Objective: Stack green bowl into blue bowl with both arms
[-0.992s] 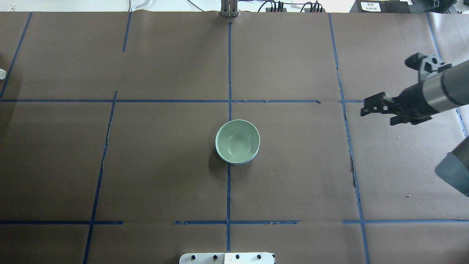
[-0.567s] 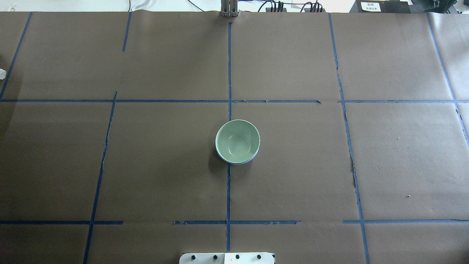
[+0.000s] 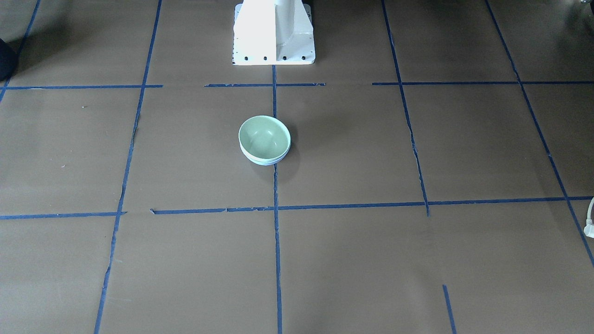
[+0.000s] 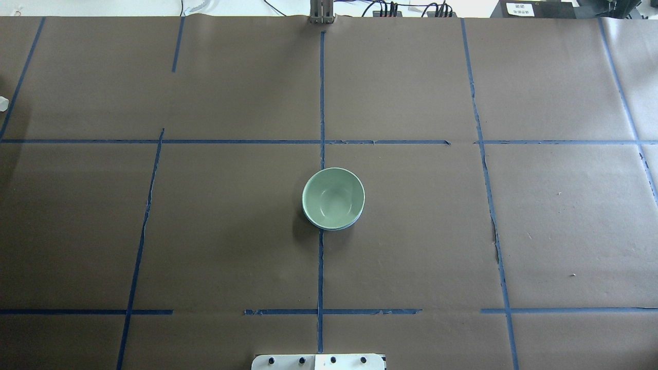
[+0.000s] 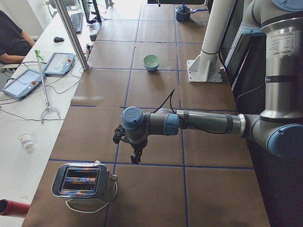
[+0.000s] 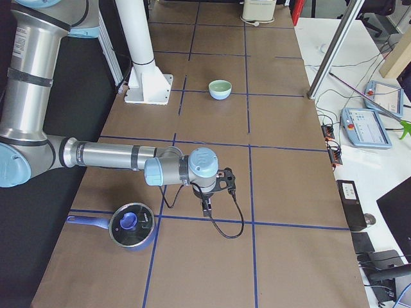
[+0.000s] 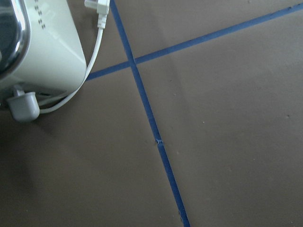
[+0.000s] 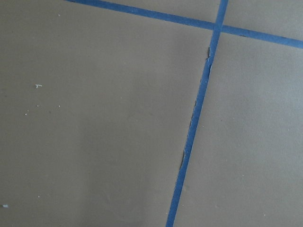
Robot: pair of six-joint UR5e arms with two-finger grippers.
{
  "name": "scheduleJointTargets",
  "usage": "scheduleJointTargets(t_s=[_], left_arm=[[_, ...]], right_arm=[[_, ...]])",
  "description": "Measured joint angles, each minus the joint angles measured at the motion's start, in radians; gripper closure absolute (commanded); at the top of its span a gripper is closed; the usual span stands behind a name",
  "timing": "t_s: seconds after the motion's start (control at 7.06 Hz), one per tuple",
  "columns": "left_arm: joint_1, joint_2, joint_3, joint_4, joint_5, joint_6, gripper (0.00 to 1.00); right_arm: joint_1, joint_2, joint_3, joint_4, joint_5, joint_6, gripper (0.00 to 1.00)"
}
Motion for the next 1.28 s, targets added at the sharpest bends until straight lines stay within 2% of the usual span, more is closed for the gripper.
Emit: scheduleJointTargets(t_s=[0.43,0.85,1.28], left_arm=[[0.000,-0.002,0.007,0.018,-0.039,-0.066,0.00],[0.000,-0.001,0.006,0.016,-0.034,-0.074,0.00],[-0.001,-0.009,-0.004,0.015,0.012,-0.075,0.00]], right_arm=[[-0.005,0.008,0.058,-0.139,-0.010,-0.012,0.00],[-0.017,0.009,0.071,-0.159,-0.073,-0.033,0.00],[-0.004,0.011,0.068,-0.152,-0.087,-0.035,0.00]])
